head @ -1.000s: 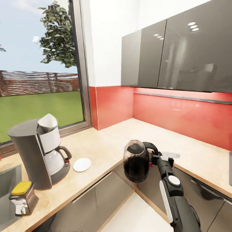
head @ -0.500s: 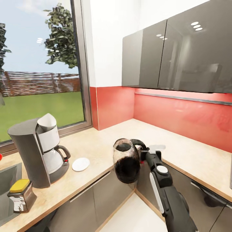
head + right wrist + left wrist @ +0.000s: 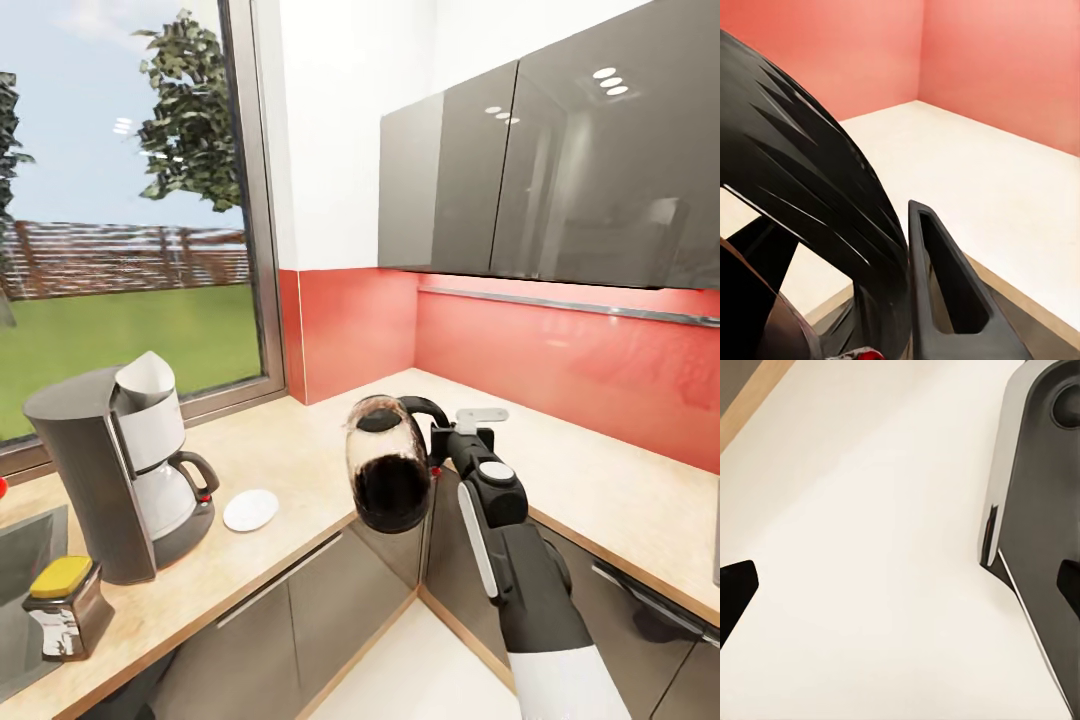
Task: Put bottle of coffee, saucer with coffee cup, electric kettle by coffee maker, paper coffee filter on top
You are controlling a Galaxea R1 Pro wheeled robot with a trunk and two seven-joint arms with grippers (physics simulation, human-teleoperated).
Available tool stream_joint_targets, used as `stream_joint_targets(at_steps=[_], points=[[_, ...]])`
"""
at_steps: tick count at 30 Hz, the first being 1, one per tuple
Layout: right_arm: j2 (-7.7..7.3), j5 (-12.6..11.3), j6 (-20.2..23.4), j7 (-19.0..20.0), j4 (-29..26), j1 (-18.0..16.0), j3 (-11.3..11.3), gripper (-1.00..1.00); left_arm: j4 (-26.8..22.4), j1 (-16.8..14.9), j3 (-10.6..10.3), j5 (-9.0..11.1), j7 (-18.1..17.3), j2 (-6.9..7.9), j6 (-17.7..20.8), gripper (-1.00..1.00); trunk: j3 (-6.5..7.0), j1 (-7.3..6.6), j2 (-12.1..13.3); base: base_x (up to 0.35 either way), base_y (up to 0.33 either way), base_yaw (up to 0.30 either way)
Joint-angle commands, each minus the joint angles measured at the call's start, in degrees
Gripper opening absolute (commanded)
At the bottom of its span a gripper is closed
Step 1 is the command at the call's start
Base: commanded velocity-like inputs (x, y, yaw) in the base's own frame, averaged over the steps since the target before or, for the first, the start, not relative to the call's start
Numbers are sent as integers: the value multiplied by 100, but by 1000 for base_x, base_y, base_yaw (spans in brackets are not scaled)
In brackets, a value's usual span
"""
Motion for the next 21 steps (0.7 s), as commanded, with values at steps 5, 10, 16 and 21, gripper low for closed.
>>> stream_joint_targets(at_steps=[5,10,16,21], points=[[1,50,36,-3,-4,3,3,-100,-9,14,-11,48,10,7,-1,100,0,2,-3,0,0,130],[1,43,29,-3,-4,6,11,-100,-9,99,-18,45,10,42,-1,100,0,2,-3,0,0,267],[1,43,29,-3,-4,6,12,-100,-10,134,-32,45,10,44,-1,100,0,2,-3,0,0,278],[1,46,29,-3,-6,6,12,-100,-10,137,-33,48,10,49,-6,100,1,2,-3,0,0,278]])
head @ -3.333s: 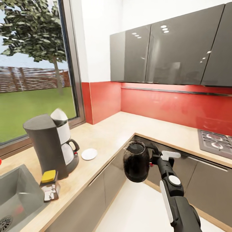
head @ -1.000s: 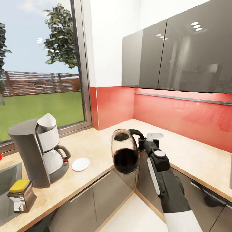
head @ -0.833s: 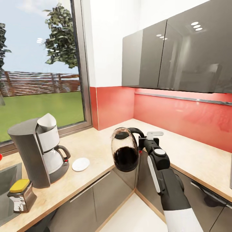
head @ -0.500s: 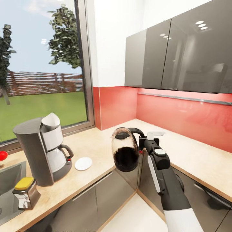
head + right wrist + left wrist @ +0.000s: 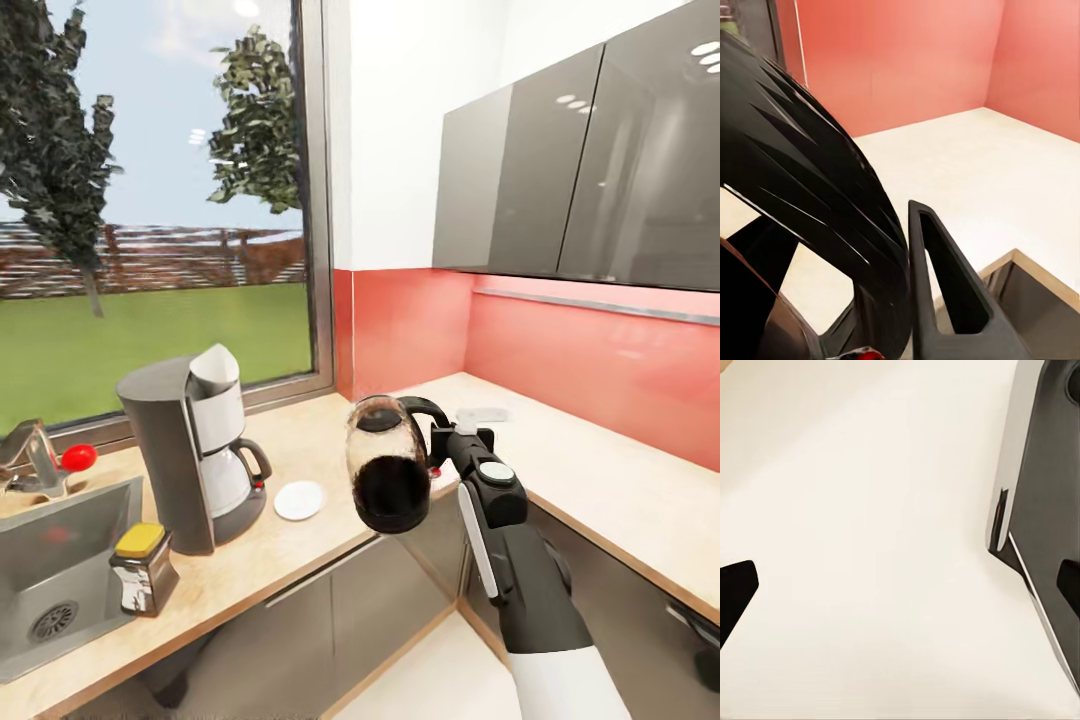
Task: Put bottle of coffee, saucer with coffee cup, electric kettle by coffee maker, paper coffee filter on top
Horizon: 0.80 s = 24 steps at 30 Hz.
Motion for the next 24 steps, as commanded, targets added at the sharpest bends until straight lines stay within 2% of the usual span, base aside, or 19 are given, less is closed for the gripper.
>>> stream_joint_targets(at_steps=[1,9,16,24], points=[[0,52,37,-2,-8,-2,8,-100,-12,6,-16,45,10,1,-4,100,1,2,-3,0,0,278],[0,56,37,-2,-12,-2,3,-100,-20,7,-16,46,10,-30,-6,100,34,2,-3,0,0,256],[0,56,37,0,-12,-2,0,-100,-21,7,-16,46,8,-41,-6,100,91,2,-3,4,0,126],[0,56,37,6,8,-2,0,-100,-21,2,-16,46,3,-45,-6,100,156,2,-3,290,-32,114]])
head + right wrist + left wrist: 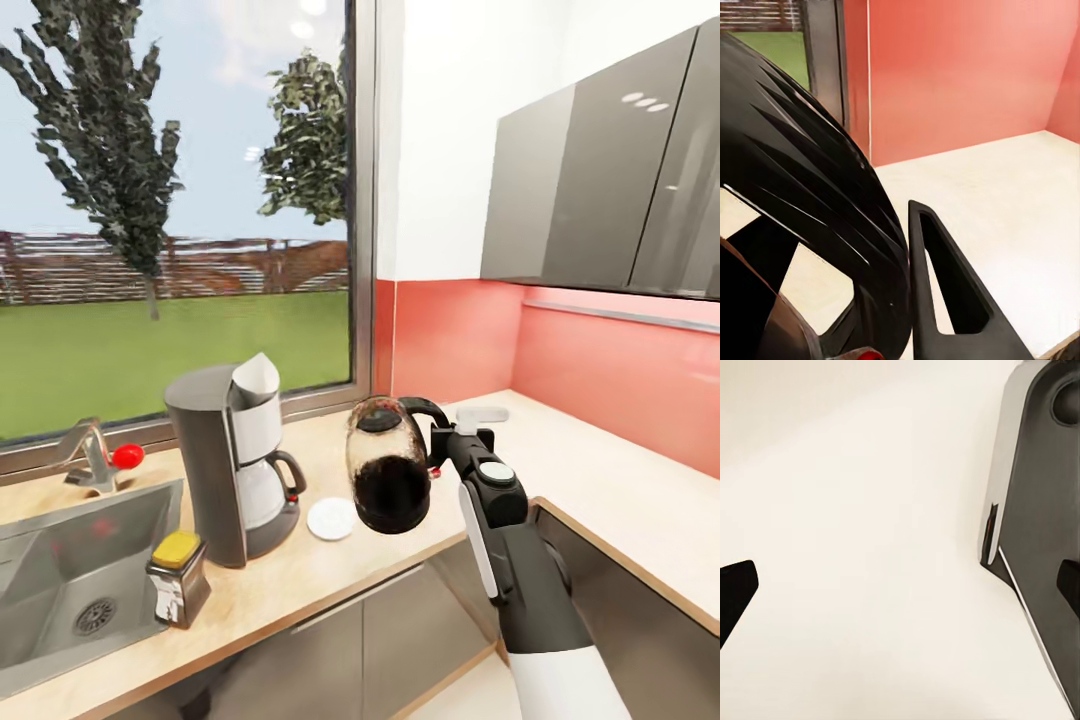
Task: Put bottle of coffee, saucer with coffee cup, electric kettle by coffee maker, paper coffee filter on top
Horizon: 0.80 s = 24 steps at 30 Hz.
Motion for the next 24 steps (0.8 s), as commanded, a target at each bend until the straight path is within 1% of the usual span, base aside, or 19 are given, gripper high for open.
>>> stream_joint_targets(at_steps=[1,7,11,12,14,16,24], points=[[0,57,37,-3,2,-2,8,-100,-12,6,-17,45,12,-2,-2,100,4,5,-2,313,-158,63],[0,50,25,6,15,2,14,-100,-12,5,-13,45,17,-7,-2,100,7,5,-2,280,-195,8],[0,53,17,19,26,6,10,-100,-12,6,0,45,21,-5,-2,100,7,5,-2,64,-47,0],[0,48,10,23,389,6,9,-100,-12,6,1,45,21,-5,-2,100,7,5,-2,0,0,0],[0,48,5,23,570,6,8,-100,-12,9,1,45,21,-5,-2,100,7,5,-2,0,0,0],[0,44,2,19,655,6,8,-100,-12,8,1,44,21,-5,-2,100,10,5,-2,0,0,164],[0,39,-13,21,661,10,8,-100,-12,5,1,44,21,-5,-2,100,37,5,-2,0,0,248]])
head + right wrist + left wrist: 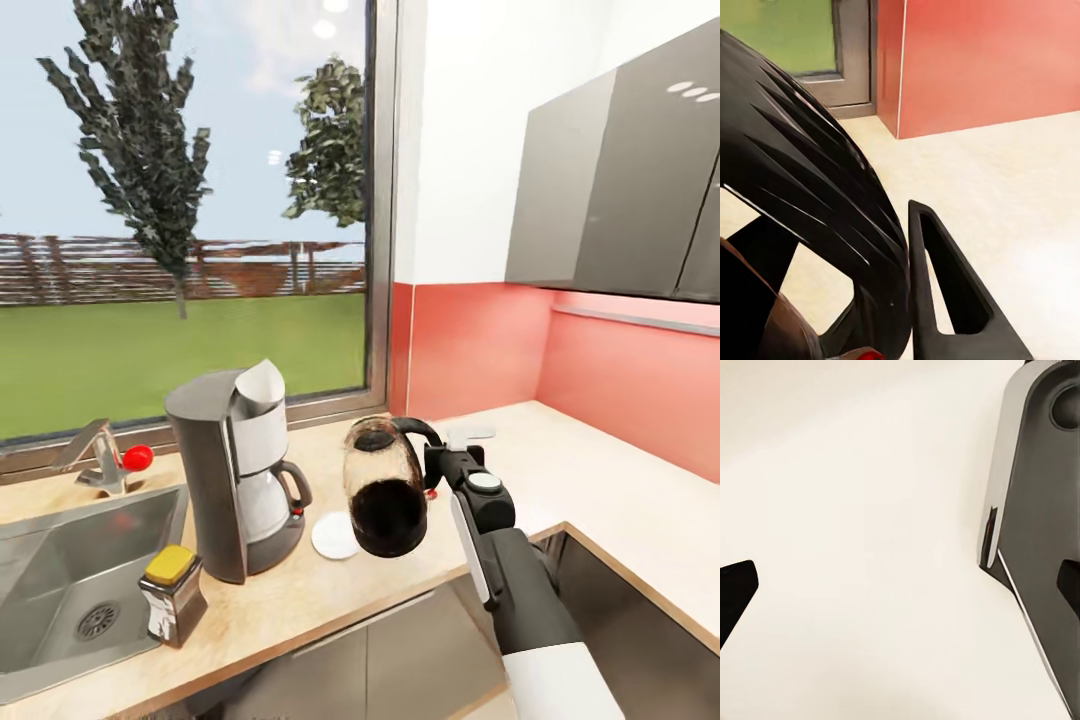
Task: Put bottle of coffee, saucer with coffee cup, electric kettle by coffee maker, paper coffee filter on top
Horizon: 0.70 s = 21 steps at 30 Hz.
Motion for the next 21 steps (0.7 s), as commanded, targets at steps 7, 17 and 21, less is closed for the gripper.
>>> stream_joint_targets(at_steps=[7,17,21], points=[[0,51,16,-5,-23,-2,2,-100,-12,5,-15,45,10,-6,-2,100,26,2,-3,178,-159,260],[0,52,16,-6,11,0,1,-100,-13,3,-11,45,15,-7,-2,100,65,2,-3,51,-305,256],[0,51,16,-9,9,3,5,-100,-12,3,-7,45,16,-7,-2,100,69,2,-3,0,-292,118]])
